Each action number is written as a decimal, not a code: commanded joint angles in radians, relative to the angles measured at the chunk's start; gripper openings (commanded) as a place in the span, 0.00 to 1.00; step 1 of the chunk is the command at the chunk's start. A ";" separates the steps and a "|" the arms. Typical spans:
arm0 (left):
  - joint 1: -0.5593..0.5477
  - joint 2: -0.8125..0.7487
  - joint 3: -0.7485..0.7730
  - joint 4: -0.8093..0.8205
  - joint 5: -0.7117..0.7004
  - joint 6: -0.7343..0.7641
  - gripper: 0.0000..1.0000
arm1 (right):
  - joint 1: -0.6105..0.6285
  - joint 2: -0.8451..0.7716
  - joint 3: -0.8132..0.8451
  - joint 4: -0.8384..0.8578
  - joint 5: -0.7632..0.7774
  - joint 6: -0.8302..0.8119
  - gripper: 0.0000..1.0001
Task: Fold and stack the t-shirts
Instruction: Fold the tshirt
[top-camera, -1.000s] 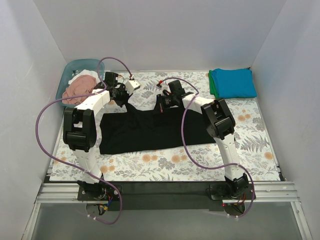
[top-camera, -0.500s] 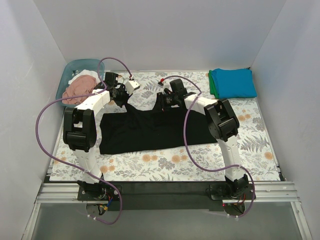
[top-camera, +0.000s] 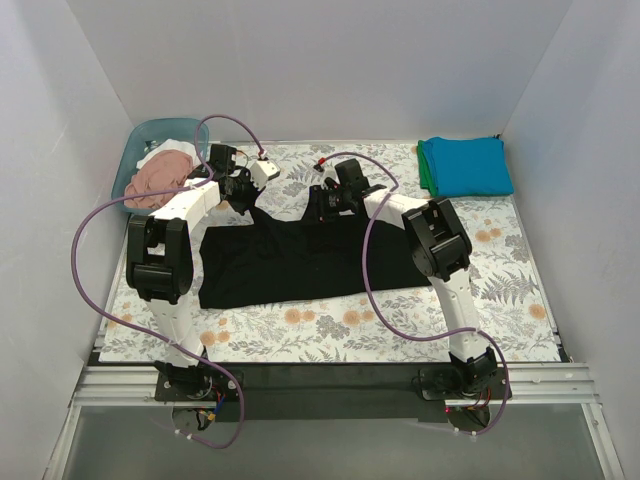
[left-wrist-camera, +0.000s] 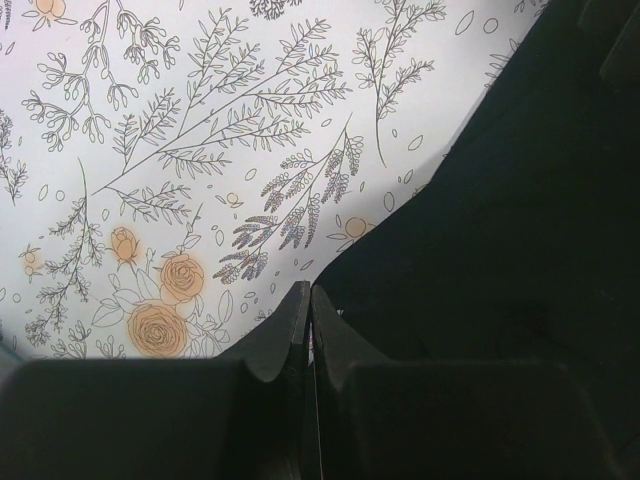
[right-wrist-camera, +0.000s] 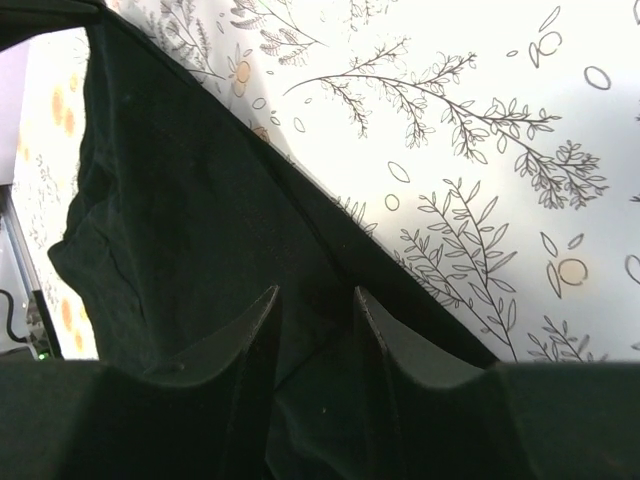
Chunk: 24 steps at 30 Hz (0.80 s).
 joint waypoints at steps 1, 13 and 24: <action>0.000 -0.061 -0.007 -0.005 0.009 0.000 0.00 | 0.012 0.023 0.044 0.008 0.006 0.003 0.41; 0.000 -0.057 -0.008 -0.005 0.007 0.000 0.00 | 0.018 0.026 0.053 0.006 -0.003 -0.010 0.18; 0.000 -0.073 0.019 -0.020 -0.033 -0.033 0.00 | 0.015 -0.063 0.016 0.022 -0.029 -0.034 0.01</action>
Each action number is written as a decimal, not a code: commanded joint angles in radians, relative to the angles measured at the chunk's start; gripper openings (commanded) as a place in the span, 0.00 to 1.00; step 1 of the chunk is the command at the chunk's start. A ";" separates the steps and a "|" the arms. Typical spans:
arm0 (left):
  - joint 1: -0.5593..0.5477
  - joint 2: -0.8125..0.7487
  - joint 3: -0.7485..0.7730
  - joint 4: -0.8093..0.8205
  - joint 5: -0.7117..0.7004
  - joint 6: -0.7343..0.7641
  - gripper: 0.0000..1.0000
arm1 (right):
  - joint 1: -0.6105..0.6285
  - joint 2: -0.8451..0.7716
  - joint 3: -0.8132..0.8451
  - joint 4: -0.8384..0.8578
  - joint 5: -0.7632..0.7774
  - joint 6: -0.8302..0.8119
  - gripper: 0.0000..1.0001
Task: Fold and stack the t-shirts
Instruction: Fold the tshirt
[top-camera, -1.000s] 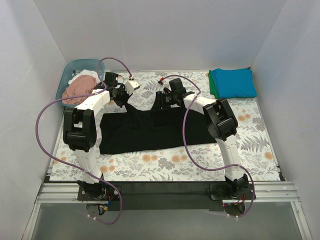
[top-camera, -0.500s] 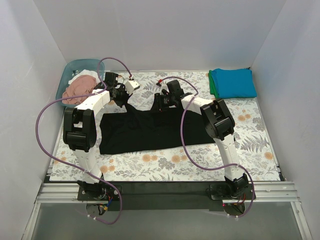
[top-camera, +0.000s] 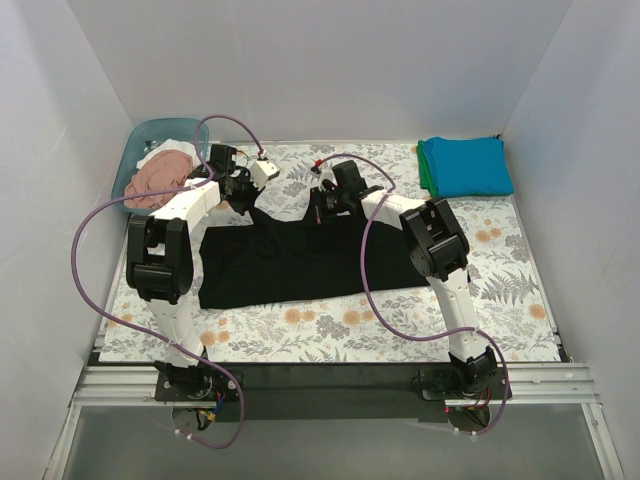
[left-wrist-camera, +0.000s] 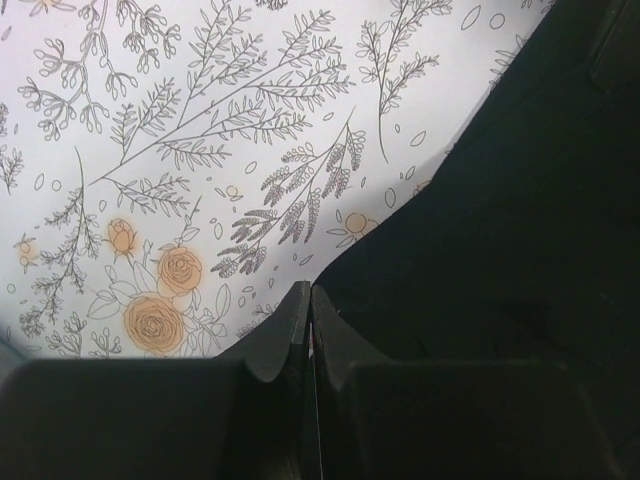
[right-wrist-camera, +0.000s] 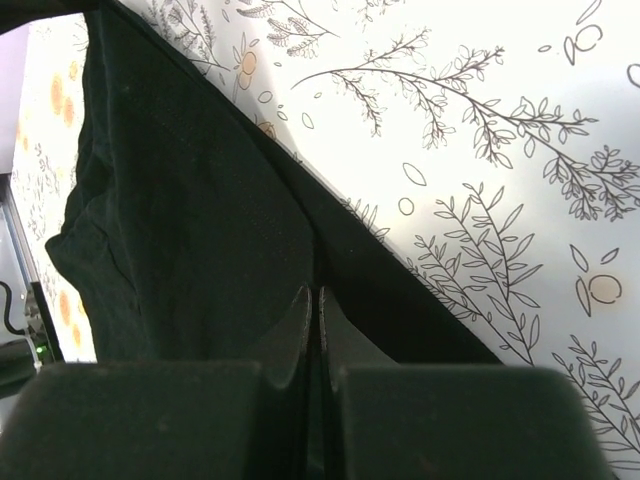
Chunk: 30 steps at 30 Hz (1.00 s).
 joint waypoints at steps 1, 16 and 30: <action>0.000 -0.077 0.038 -0.026 -0.026 -0.030 0.00 | 0.002 -0.095 -0.012 0.029 -0.017 -0.031 0.01; -0.020 -0.174 0.031 -0.241 -0.138 -0.238 0.00 | -0.006 -0.160 -0.136 0.104 0.093 -0.053 0.01; -0.092 -0.286 -0.136 -0.455 -0.055 -0.413 0.00 | -0.017 -0.198 -0.190 0.133 0.124 -0.053 0.01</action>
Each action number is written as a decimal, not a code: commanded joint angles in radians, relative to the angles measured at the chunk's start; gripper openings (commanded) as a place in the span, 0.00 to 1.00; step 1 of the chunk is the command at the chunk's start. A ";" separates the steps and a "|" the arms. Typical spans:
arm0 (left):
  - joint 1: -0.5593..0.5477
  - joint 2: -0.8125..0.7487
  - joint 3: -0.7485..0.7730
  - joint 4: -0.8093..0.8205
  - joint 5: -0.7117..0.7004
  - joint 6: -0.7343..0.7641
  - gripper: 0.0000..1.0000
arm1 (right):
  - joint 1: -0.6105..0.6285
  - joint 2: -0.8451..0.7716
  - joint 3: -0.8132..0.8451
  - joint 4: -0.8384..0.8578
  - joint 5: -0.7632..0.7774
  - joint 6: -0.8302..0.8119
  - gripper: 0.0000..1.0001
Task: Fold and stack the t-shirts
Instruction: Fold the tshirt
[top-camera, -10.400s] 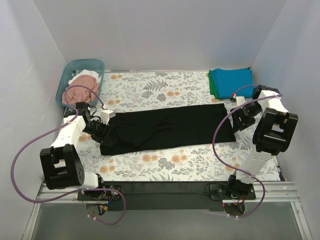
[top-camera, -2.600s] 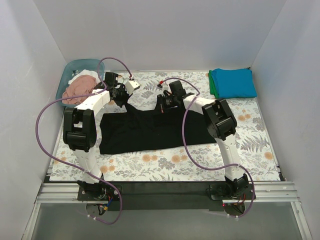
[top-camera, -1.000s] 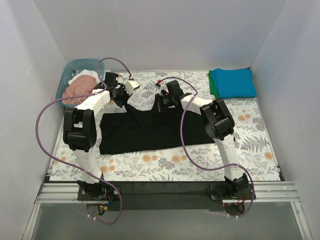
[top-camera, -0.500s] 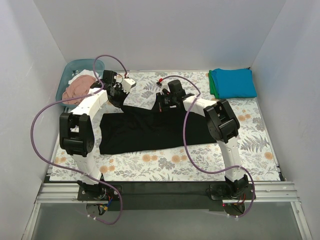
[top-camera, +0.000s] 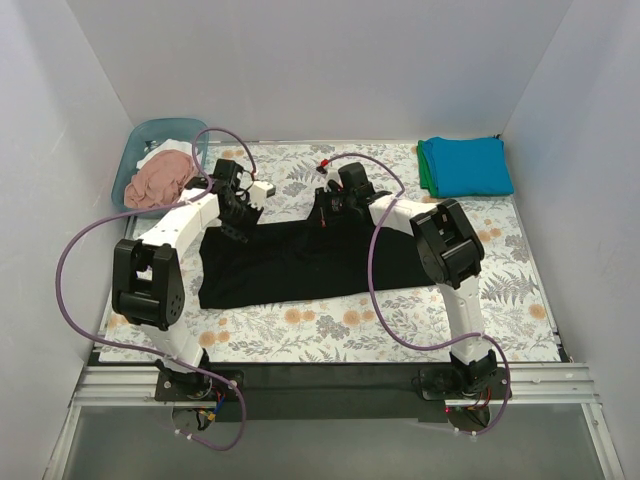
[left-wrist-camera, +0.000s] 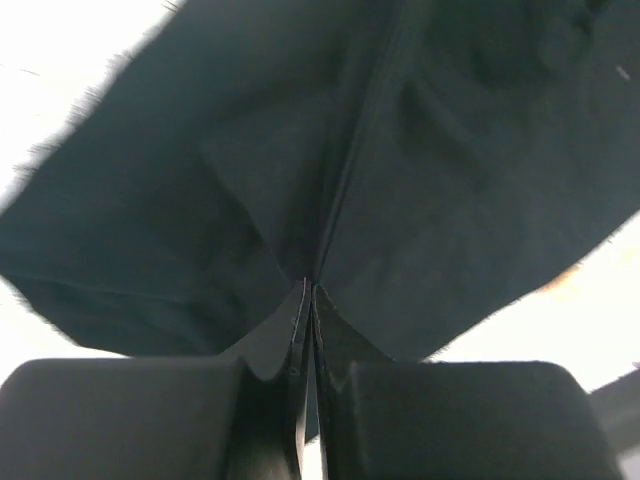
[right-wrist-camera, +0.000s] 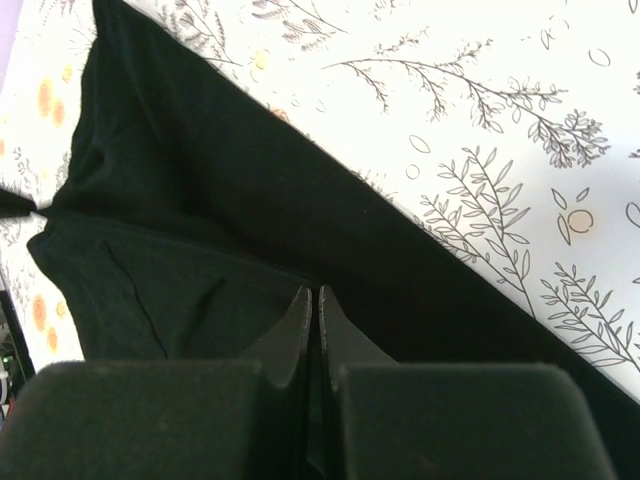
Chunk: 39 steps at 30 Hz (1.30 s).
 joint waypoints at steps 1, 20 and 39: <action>-0.029 -0.087 -0.065 -0.094 0.048 -0.048 0.00 | -0.016 -0.056 -0.009 0.031 0.030 -0.018 0.01; -0.092 -0.075 -0.240 -0.057 0.135 -0.086 0.09 | -0.019 -0.110 -0.078 0.029 0.020 -0.073 0.21; 0.092 -0.003 -0.090 -0.012 0.162 -0.183 0.09 | -0.142 -0.222 0.084 -0.636 0.122 -0.576 0.31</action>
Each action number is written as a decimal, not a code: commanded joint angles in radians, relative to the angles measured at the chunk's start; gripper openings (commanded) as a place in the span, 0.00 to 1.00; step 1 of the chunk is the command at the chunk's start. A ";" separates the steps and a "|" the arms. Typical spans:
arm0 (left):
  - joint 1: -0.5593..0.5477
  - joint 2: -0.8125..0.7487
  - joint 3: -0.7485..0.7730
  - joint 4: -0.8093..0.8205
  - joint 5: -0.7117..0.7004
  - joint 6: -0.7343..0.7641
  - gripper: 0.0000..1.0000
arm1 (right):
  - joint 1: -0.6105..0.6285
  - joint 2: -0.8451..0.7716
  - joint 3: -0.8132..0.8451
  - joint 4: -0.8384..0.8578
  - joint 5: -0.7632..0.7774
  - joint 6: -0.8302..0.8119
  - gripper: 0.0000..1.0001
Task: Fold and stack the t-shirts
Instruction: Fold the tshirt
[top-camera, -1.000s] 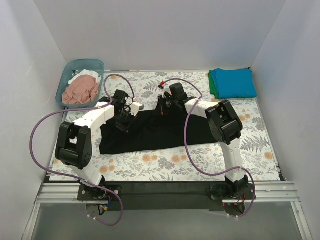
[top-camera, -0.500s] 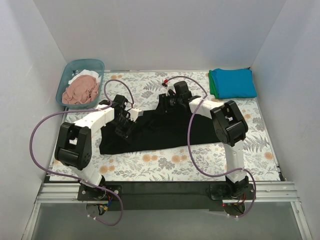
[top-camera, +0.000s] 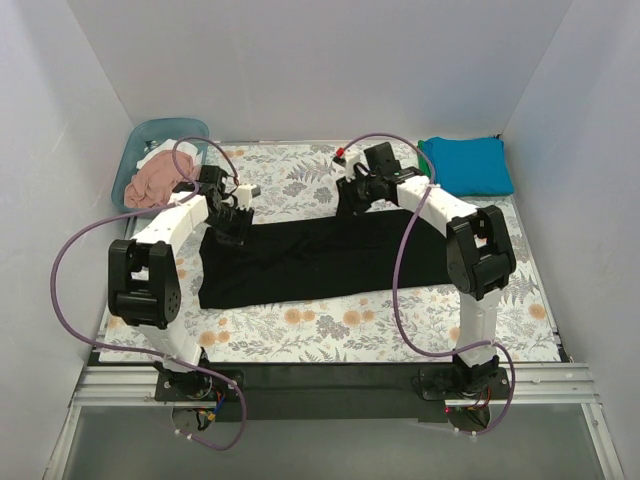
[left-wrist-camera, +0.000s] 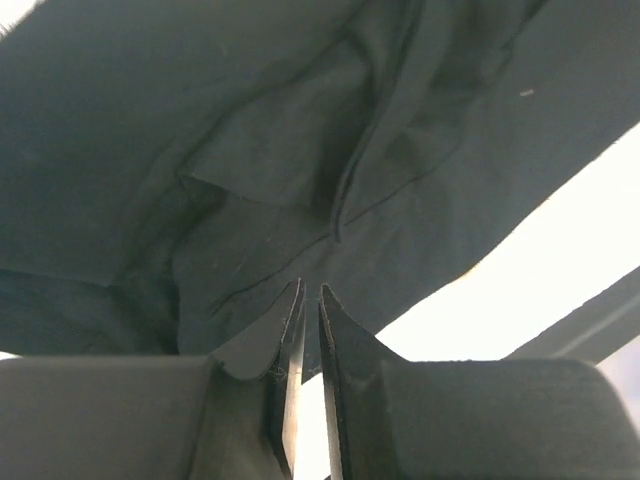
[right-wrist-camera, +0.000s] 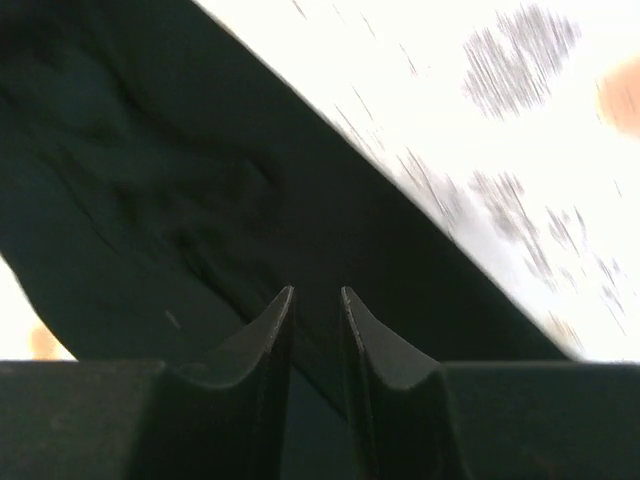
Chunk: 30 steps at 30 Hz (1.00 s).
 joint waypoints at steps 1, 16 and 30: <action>0.003 0.028 -0.052 0.037 -0.060 -0.070 0.09 | -0.111 -0.016 0.038 -0.325 0.104 -0.201 0.31; 0.026 0.353 0.063 0.136 -0.296 -0.106 0.06 | -0.189 -0.012 -0.278 -0.517 0.322 -0.447 0.24; -0.009 0.557 0.935 0.140 -0.201 -0.036 0.18 | 0.143 -0.457 -0.401 -0.573 -0.059 -0.482 0.25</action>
